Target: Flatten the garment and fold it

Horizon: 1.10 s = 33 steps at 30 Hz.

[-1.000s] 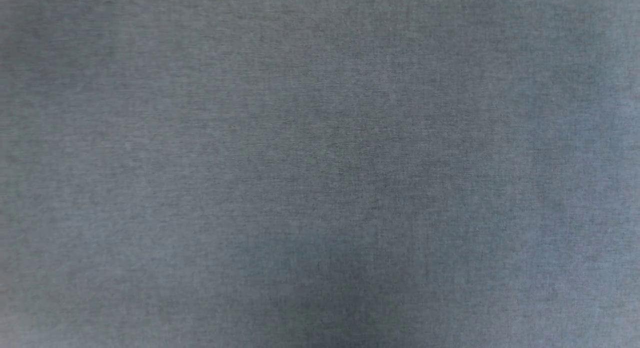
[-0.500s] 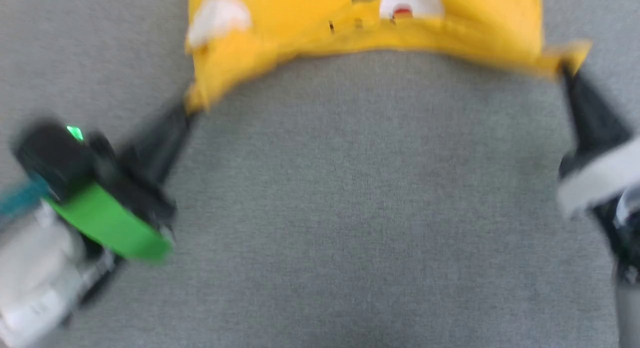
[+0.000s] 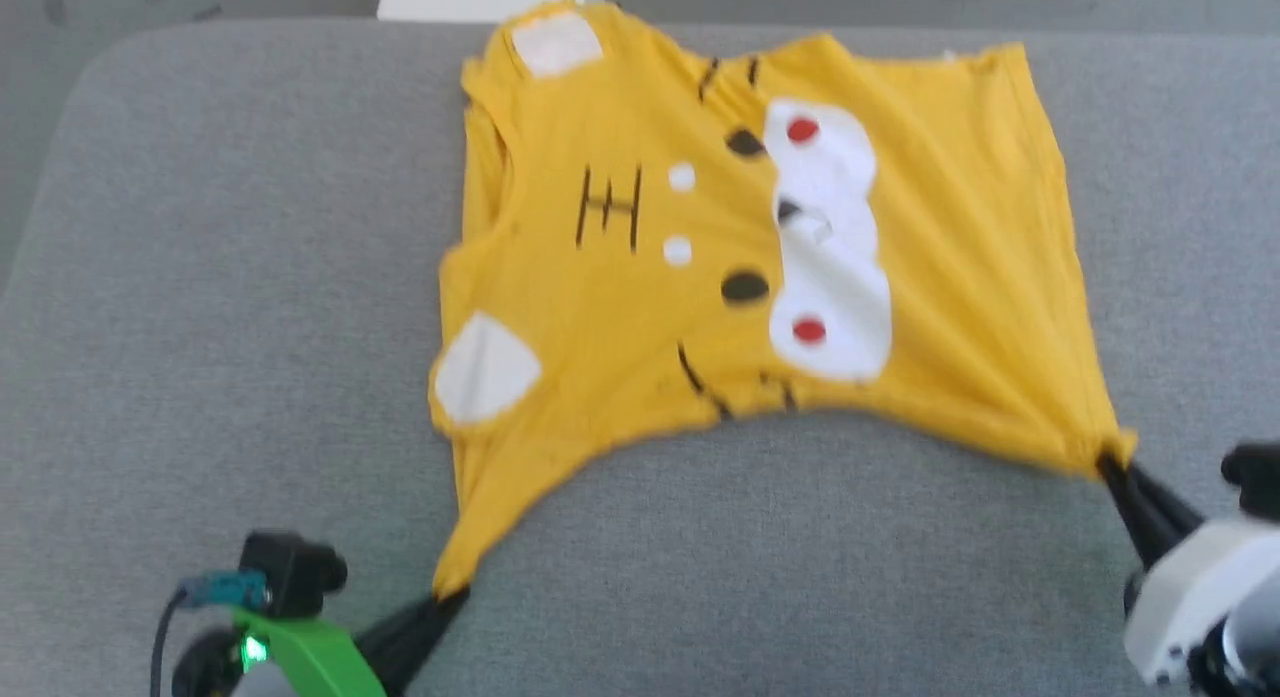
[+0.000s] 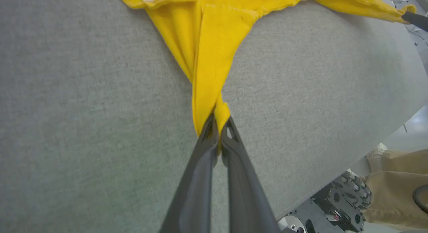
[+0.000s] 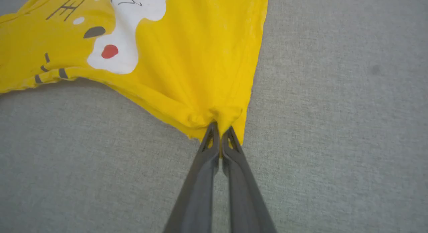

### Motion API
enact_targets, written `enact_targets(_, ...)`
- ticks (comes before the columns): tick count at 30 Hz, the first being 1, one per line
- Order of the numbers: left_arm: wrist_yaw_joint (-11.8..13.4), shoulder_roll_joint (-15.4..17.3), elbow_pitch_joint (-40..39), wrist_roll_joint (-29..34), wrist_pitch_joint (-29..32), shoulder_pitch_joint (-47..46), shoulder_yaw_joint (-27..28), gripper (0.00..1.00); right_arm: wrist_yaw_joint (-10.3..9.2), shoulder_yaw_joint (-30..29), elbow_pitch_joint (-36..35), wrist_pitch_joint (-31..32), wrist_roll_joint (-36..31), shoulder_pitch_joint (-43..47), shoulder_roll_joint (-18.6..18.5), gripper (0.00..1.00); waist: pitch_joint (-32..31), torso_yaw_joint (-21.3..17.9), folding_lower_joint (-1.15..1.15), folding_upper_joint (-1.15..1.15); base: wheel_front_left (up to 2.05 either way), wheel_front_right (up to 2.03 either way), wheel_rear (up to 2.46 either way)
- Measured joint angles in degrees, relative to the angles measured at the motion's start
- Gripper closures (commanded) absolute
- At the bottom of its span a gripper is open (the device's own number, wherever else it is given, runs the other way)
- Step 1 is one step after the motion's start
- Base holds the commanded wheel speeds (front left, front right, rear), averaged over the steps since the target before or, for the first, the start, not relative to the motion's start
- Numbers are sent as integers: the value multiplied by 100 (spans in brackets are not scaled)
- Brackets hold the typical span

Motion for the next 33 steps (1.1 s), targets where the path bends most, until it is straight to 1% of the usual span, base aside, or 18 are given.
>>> enact_targets(2,32,4,-11,-308,126,217,-54,100,0,51,38,111,19,287,-153,100,-140,24,0,0,0,0,0)
enact_targets(5,49,27,-85,-722,326,463,-94,100,0,47,82,260,133,619,-267,100,-313,49,0,0,0,0,0)
enact_targets(7,119,91,-140,-973,545,604,-164,100,0,36,98,419,191,826,-311,100,-413,59,0,0,0,0,0)
enact_targets(11,356,308,-233,-1285,1011,839,-343,100,0,26,198,873,190,1338,-511,100,-619,75,0,0,0,0,0)
enact_targets(14,452,378,-316,-1493,1147,986,-407,100,0,-16,246,1129,192,1645,-526,100,-760,81,0,0,0,0,0)
enact_targets(19,603,453,-504,-1690,1224,1229,-481,100,0,-116,174,1535,288,1960,-439,100,-956,86,0,0,0,0,0)
enact_targets(22,739,545,-627,-1692,1084,1324,-453,100,0,-203,11,1638,315,2084,-416,100,-1053,91,0,0,0,0,0)
enact_targets(27,920,734,-870,-1571,881,1322,-348,100,0,-255,-253,1582,305,2092,-422,100,-1189,97,0,0,0,0,0)
enact_targets(29,1006,813,-981,-1393,810,1305,-294,100,0,-260,-348,1469,270,2068,-441,100,-1227,87,0,0,0,0,0)
enact_targets(33,1098,940,-1132,-1065,650,1155,-154,100,0,-255,-492,1111,159,1894,-544,100,-1221,49,0,0,0,0,0)
